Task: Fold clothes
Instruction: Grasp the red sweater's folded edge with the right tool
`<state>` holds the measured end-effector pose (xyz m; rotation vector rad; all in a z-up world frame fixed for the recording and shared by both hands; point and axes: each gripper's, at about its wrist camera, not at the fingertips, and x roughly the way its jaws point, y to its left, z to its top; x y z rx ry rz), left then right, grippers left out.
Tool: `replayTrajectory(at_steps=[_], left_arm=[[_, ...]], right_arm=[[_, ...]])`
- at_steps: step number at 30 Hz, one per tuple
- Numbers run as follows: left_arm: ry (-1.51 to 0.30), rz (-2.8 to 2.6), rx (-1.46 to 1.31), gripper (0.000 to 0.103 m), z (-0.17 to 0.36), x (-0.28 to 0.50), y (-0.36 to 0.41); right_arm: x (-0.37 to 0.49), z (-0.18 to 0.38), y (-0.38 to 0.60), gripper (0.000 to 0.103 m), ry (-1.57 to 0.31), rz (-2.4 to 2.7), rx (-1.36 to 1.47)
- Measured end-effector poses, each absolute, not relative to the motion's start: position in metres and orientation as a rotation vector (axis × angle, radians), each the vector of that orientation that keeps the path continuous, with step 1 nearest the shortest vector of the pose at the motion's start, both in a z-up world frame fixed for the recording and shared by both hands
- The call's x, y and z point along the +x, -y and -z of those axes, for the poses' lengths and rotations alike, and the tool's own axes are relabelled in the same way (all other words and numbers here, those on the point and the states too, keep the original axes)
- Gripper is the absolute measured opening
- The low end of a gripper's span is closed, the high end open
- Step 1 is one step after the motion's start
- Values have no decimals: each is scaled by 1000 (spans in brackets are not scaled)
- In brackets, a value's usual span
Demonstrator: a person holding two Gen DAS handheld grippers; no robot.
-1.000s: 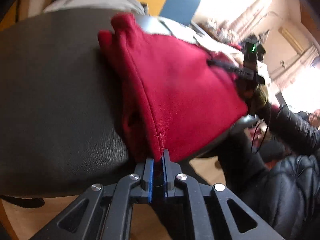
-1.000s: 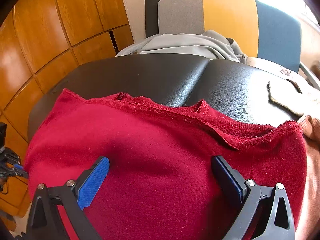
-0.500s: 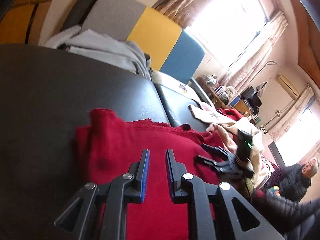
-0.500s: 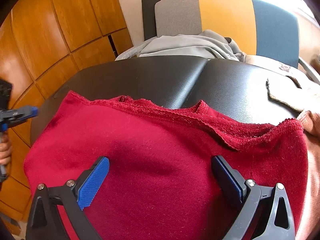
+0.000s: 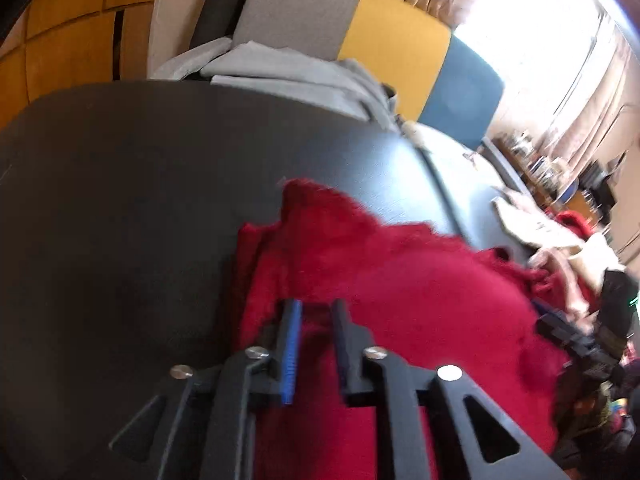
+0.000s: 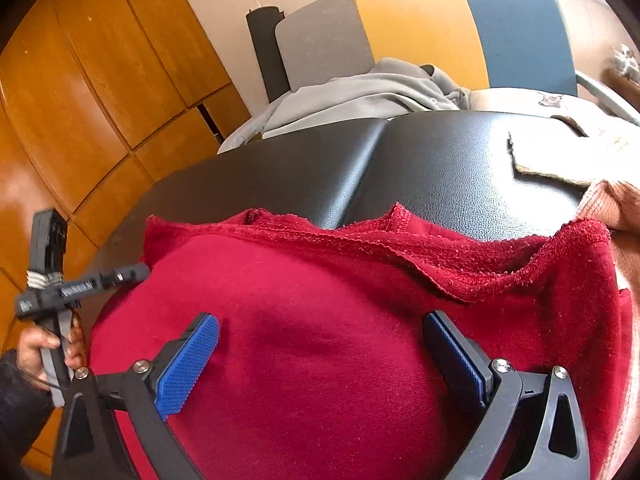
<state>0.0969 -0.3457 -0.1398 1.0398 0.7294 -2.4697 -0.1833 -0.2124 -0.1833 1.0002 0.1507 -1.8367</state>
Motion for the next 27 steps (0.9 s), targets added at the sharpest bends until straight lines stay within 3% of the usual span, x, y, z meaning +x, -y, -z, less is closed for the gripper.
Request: replayTrajectory(at_steps=[2,4,6,10,13,14,17,22,27], left_arm=[[-636,2537,1019,18,124,87,331],[-545,2619,1033,20,113,73,315],[-472,2705,1068,21,110,54,301],[-335,2751,1177,21,123,6,286],[-375,2661,1218,21,141,-8,298],[-411,2606,1231,26,151,-9,305],[-654,2607,1147,27,168,1,330],[-587,2595,1148,27,166,-2,321],[-815,2601,1031,27,149,31,340]], right_arm=[[-181,181,217,103,-203,1826,1016],[-183,175,216,91,-194,1824,1020],[-188,167,213,52,-152,1777,1020],[-204,162,222,51,-248,1760,1062],[-228,173,219,48,-325,1877,1105],[-237,179,213,36,-286,1905,1101],[-255,190,194,16,-121,1948,1100],[-263,194,182,14,-8,1919,1124],[-262,194,174,16,43,1894,1126]])
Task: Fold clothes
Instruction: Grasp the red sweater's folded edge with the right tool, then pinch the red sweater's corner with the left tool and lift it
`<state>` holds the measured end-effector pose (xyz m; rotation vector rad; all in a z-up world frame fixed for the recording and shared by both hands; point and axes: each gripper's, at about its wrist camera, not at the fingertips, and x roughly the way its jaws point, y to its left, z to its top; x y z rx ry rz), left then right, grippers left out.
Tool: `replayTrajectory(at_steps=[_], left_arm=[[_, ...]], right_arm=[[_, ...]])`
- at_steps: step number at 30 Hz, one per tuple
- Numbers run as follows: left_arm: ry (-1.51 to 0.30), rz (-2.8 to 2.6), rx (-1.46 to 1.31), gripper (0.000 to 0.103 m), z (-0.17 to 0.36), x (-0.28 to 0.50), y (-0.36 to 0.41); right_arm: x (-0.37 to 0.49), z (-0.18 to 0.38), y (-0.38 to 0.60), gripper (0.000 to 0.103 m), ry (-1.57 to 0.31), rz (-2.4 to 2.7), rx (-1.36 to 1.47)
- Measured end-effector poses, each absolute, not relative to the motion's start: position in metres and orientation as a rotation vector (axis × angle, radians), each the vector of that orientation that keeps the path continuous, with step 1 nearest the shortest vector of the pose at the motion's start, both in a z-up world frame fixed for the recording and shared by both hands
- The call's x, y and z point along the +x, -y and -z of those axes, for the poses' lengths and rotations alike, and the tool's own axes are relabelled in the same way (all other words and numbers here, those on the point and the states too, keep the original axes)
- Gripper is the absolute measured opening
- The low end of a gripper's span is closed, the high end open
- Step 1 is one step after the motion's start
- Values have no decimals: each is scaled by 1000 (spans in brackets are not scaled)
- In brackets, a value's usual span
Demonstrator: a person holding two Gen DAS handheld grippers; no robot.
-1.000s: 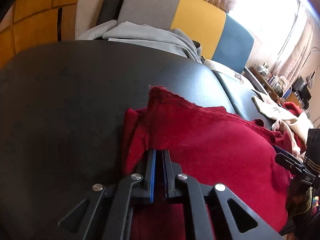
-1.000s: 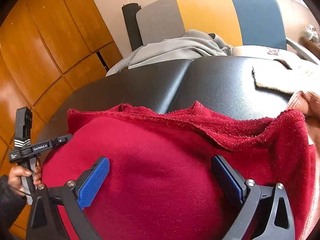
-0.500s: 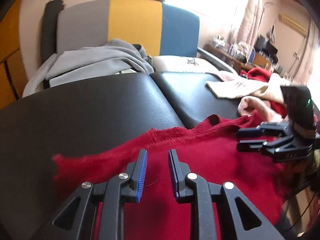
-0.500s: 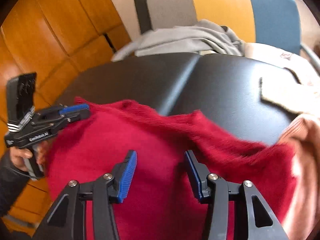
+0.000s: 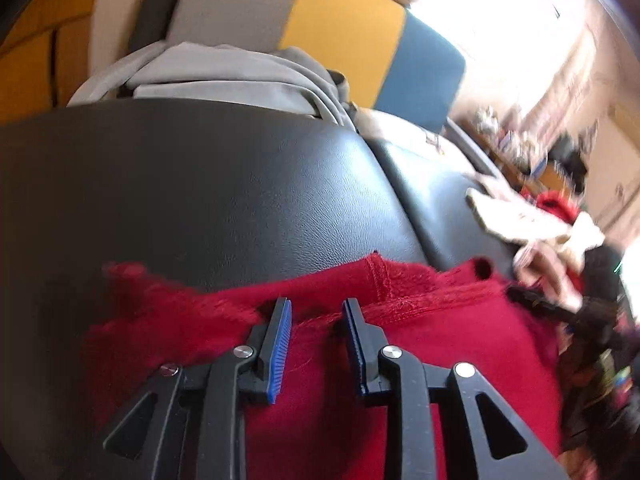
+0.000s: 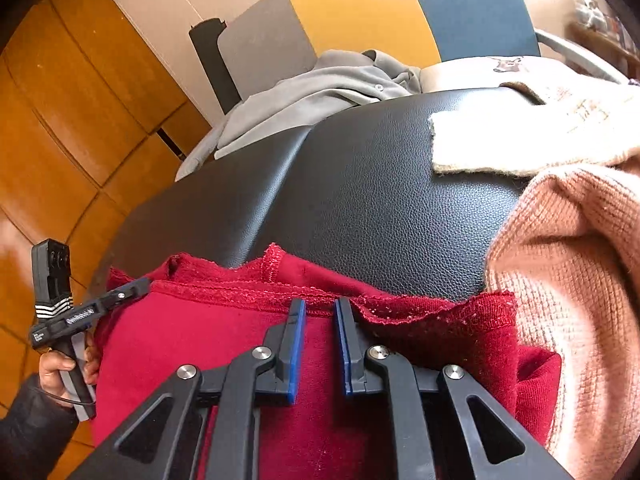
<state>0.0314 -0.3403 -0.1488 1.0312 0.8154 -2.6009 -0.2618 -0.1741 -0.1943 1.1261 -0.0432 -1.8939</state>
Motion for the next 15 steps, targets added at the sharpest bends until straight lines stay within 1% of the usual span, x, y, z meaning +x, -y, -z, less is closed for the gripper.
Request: replayTrajectory(at_steps=[1,4,6,8,11,15], left_arm=[[-853,2607,976,27,143,48,347],[-916,2572,877,33,133,98,367],[-922,2536,888,37,135,126,377],[-979,2508,924,40,144,144,387],[-1120,2502,974,47,157,154,395],[-1196,2516,1095,47,174,141,397]], right_arm=[[-261,194,175,17,45,1890,1125],[-260,195,174,19,54,1882,1124],[-260,195,174,19,58,1880,1124],[-262,196,176,20,56,1878,1122],[-264,196,179,22,45,1878,1116],[-262,196,179,24,44,1877,1113]])
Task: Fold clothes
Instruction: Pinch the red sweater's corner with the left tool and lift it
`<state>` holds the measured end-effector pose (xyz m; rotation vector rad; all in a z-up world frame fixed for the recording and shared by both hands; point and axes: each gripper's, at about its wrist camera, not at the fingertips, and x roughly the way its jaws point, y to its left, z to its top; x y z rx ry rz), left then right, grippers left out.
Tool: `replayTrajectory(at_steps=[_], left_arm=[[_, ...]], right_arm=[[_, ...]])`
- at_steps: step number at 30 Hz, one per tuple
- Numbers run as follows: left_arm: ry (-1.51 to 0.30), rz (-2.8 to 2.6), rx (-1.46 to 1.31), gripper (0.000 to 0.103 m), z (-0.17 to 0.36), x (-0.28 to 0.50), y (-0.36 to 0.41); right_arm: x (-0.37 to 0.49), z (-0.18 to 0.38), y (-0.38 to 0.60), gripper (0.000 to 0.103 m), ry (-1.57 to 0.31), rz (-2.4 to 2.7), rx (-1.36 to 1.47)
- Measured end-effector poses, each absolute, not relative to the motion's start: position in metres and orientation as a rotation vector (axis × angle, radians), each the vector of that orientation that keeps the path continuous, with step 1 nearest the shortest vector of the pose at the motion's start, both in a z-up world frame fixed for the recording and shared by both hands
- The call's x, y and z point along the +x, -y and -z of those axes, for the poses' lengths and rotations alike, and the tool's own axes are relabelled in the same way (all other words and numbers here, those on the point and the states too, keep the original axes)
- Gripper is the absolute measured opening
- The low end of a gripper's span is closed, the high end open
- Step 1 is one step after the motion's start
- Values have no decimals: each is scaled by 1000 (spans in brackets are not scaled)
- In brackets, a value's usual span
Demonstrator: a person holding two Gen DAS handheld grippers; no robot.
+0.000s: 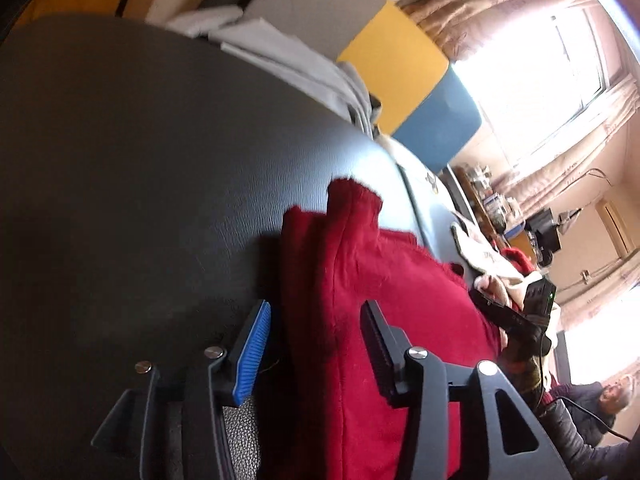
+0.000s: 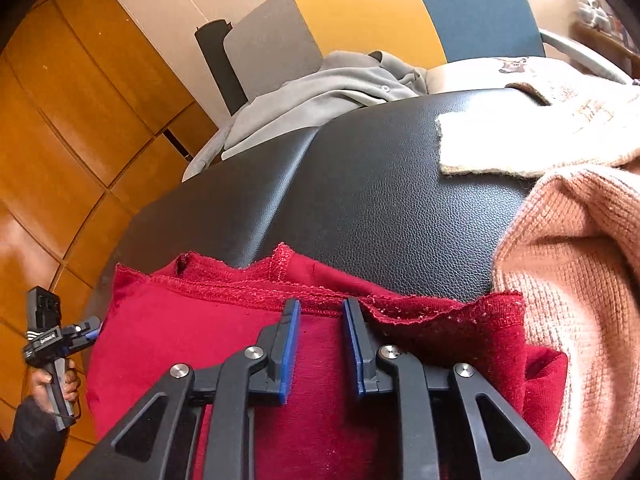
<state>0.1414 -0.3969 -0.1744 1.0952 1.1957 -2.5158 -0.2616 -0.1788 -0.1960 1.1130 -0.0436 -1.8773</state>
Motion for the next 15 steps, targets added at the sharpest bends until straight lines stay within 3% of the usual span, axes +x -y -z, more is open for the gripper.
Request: replayTrajectory(at_steps=[4,7,8,9,15], left_arm=[[-1185,2574,1169,47,183,128,392],[-1310,2570,1179,46,189,120,396],[-1306,2572,1200,43,189,117,393],[-1284,2575,1226,25,189,113,389],[-1217,2530,1181,18,182,109,381]], right_arm=[[-264,197,180,27,48,1868,1110],[-264,198,181,30,48,1861,1104],[-263,198,181,33,50,1856,1102],[-263,198,181,34,51,1851,1100],[-259,196,182,37,36,1851,1113]])
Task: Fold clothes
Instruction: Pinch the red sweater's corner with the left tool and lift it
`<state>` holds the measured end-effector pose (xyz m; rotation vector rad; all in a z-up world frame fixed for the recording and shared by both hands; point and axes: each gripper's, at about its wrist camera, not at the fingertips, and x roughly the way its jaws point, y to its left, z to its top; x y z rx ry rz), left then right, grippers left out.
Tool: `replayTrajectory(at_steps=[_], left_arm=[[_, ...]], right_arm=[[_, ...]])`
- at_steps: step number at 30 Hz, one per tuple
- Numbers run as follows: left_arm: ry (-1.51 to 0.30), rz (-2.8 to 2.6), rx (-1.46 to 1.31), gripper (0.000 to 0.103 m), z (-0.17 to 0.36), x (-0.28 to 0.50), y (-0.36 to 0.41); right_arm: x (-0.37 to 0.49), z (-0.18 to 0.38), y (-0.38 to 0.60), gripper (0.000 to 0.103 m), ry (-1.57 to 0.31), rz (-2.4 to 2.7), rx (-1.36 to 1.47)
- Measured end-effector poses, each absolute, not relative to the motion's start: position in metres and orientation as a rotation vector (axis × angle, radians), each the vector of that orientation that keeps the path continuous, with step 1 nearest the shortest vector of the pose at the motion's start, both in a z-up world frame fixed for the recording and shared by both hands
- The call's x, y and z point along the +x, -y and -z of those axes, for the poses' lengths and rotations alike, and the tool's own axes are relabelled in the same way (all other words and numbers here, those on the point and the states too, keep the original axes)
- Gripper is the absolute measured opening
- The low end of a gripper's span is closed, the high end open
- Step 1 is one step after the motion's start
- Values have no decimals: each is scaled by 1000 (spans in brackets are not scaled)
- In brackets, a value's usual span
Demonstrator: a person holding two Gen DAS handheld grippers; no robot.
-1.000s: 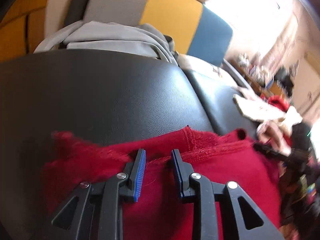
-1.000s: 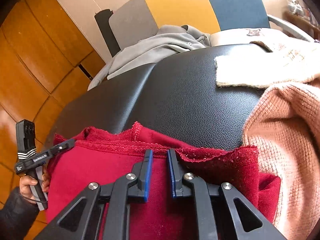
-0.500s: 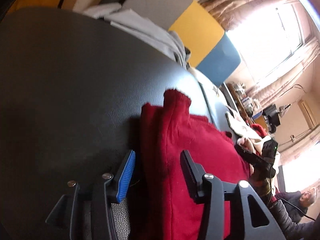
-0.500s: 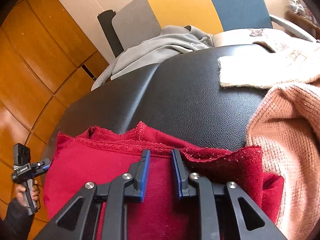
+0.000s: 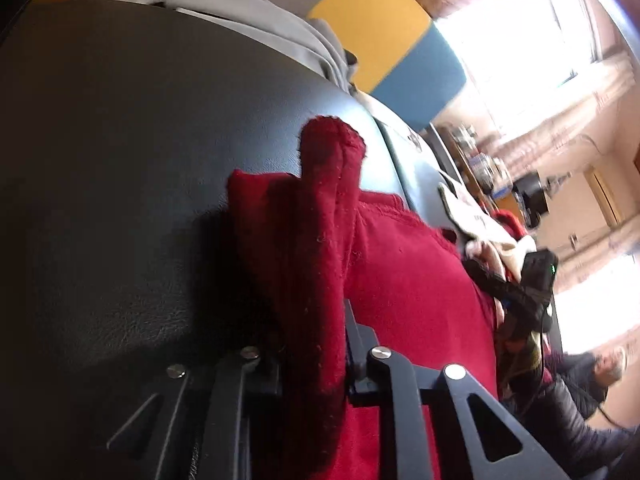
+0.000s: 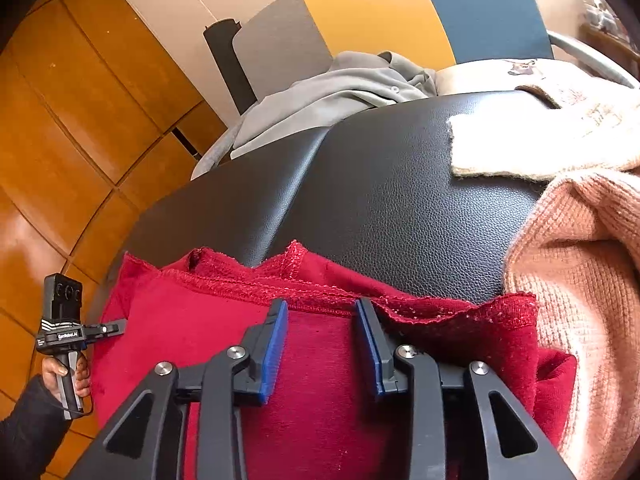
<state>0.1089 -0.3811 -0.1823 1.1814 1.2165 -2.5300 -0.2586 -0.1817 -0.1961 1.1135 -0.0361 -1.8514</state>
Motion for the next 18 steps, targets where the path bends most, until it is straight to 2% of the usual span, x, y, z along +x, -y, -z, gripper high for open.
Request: replayTrajectory(at_steps=[2,5,7,9,11,18], left_arm=[[-1231,2501,1143,18,179,114,385],[-1192,2489,1061,17,165,137,390],[-1194,2454,1026,17,162,159,402],[-1182,2402,1028,17,164,179,410],[-1185,2365,1028,17,169,199,417],[-1258,2290,984,21,182,238,421]], right_arm=[[-257,186,183,37,-3,1841,1159],[-242,154,156,37,-28,1848,1073],[-230,142,132,41,-42,1836,1054],[-218,133,107,55,-56,1822,1043],[-209,137,94,65,-48,1791,1083],[-187,167,126,70,-43,1697,1168]])
